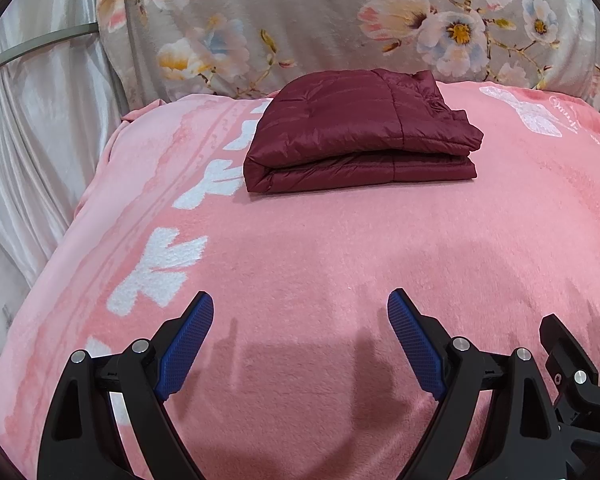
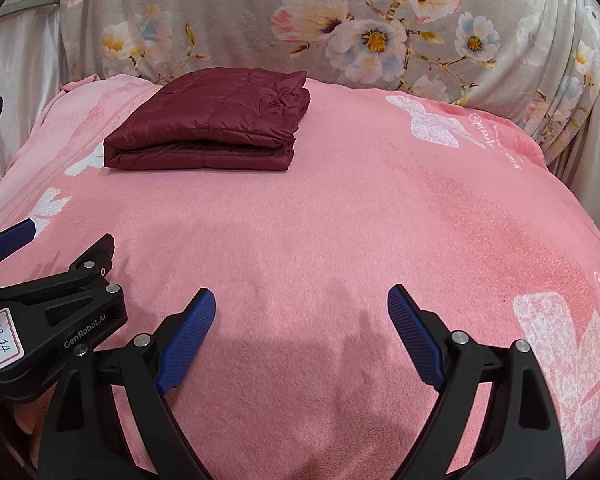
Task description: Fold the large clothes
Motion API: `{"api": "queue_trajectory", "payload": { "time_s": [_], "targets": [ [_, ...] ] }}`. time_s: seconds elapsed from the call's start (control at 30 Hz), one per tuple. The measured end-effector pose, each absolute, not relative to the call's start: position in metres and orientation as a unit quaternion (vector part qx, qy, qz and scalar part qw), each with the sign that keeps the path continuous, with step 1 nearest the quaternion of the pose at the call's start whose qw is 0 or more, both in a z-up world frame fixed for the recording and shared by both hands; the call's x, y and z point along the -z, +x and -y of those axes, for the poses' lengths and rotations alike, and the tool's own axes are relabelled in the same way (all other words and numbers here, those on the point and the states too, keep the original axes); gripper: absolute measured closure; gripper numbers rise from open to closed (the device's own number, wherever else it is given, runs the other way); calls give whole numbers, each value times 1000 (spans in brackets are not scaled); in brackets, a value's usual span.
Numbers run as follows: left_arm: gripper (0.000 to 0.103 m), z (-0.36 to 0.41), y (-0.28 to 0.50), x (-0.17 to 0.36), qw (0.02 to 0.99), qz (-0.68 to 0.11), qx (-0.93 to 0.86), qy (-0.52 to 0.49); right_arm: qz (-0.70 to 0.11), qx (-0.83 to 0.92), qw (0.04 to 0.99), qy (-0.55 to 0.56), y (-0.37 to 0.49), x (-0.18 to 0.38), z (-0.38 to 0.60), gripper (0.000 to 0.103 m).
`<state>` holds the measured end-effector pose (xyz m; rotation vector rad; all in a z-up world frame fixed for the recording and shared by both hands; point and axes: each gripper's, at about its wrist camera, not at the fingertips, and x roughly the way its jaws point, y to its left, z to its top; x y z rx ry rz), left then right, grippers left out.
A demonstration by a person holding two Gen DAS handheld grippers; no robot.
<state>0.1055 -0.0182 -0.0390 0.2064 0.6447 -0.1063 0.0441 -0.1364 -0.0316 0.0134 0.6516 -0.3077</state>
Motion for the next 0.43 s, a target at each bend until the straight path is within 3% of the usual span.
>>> {"api": "queue_trajectory", "payload": {
  "time_s": [0.43],
  "targets": [
    [17,18,105,39,942,-315,52,102,-319,150,936,6,44,31,137,18]
  ]
}}
